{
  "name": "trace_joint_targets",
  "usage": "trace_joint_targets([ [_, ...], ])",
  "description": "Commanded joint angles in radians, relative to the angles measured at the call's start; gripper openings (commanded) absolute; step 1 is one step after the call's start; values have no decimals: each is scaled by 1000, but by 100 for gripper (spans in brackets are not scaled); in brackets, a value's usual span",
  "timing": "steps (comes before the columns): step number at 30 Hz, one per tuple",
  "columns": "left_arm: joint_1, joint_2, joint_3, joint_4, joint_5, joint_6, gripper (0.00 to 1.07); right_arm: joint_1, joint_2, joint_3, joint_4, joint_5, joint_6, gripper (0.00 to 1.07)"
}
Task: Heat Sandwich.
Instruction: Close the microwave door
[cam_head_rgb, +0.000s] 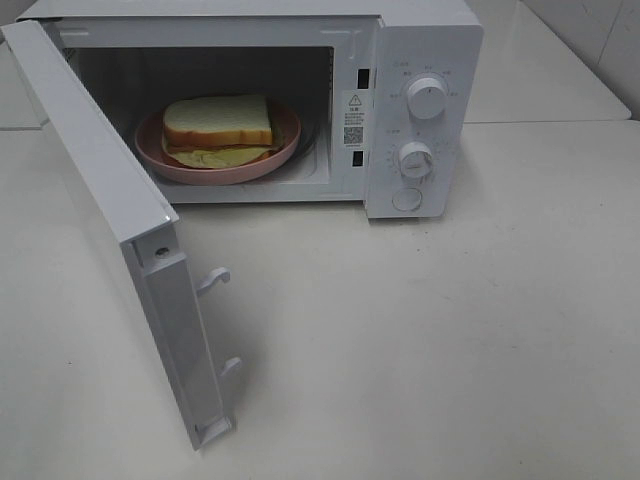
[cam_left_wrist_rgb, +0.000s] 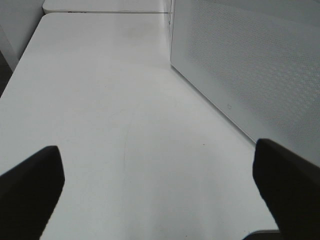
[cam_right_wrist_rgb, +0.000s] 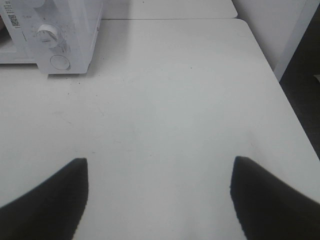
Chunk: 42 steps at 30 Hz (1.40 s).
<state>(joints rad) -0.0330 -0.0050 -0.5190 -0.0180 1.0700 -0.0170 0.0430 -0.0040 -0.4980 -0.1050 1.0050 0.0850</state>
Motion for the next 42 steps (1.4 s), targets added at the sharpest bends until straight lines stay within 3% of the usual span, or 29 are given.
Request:
trace_joint_targets([
  [1,-1,-16,2,2,0,-2,98,-6,-28,1,0,-8,-1,76],
  [42,-1,-16,2,2,-1,-3,98,-6,-28,1,0,-8,-1,76],
])
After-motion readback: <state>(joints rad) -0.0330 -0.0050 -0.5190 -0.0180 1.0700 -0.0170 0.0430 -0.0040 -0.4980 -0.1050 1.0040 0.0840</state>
